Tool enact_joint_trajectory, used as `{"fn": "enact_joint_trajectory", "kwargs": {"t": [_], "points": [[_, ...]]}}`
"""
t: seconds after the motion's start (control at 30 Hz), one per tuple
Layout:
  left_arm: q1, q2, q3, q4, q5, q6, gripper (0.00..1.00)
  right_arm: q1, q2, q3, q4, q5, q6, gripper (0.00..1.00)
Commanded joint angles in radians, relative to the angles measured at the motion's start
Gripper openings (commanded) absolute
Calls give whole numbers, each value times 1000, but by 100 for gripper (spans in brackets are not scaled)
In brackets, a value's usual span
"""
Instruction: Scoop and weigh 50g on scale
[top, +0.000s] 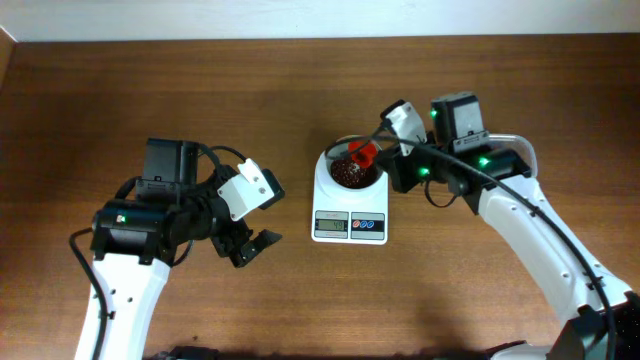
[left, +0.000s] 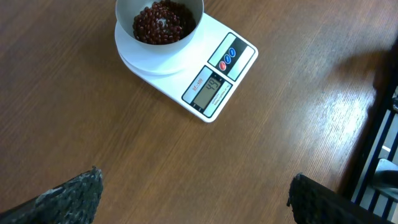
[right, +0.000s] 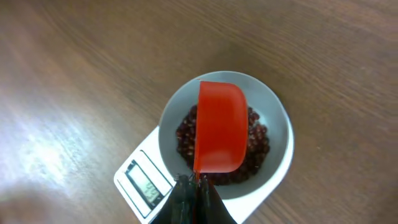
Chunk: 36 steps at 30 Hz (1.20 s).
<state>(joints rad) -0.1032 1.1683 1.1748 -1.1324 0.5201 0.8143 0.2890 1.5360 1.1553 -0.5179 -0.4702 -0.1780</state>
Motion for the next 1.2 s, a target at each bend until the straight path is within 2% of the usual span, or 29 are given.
{"fn": "enact_joint_trajectory", "kwargs": {"t": [0.0, 0.03, 0.13, 0.23, 0.33, 0.43, 0.53, 0.6, 0.73, 0.8, 0.83, 0.9, 0.93, 1.0, 1.1, 1.17], "points": [[5, 2, 19, 2, 3, -5, 99, 1, -21, 8, 2, -35, -29, 4], [5, 2, 19, 2, 3, -5, 99, 1, -21, 8, 21, -60, -32, 4], [5, 2, 19, 2, 3, -5, 99, 1, -20, 8, 13, 56, -32, 4], [5, 2, 19, 2, 3, -5, 99, 1, -18, 8, 18, -31, -33, 4], [5, 2, 19, 2, 3, -5, 99, 10, -17, 8, 11, 64, -32, 4], [5, 2, 19, 2, 3, -5, 99, 12, -18, 8, 14, -92, -112, 4], [5, 2, 19, 2, 3, -5, 99, 13, -8, 8, 0, 40, -82, 4], [5, 2, 19, 2, 3, -5, 99, 13, -14, 8, 2, -96, -85, 4], [5, 2, 19, 2, 3, -5, 99, 13, -10, 8, 21, -2, -69, 4], [5, 2, 19, 2, 3, -5, 99, 12, -11, 8, 21, -121, -100, 4], [5, 2, 19, 2, 3, -5, 99, 12, -8, 8, 29, -112, -130, 4], [5, 2, 19, 2, 3, -5, 99, 12, -6, 8, 23, 49, -92, 4], [5, 2, 19, 2, 3, -5, 99, 12, -7, 8, 11, 60, -72, 4], [5, 2, 19, 2, 3, -5, 99, 12, -6, 8, 12, 6, -84, 4], [5, 2, 19, 2, 3, -5, 99, 12, -3, 8, 13, 86, -48, 4], [5, 2, 19, 2, 3, -5, 99, 12, -5, 8, 21, -15, -43, 4]]}}
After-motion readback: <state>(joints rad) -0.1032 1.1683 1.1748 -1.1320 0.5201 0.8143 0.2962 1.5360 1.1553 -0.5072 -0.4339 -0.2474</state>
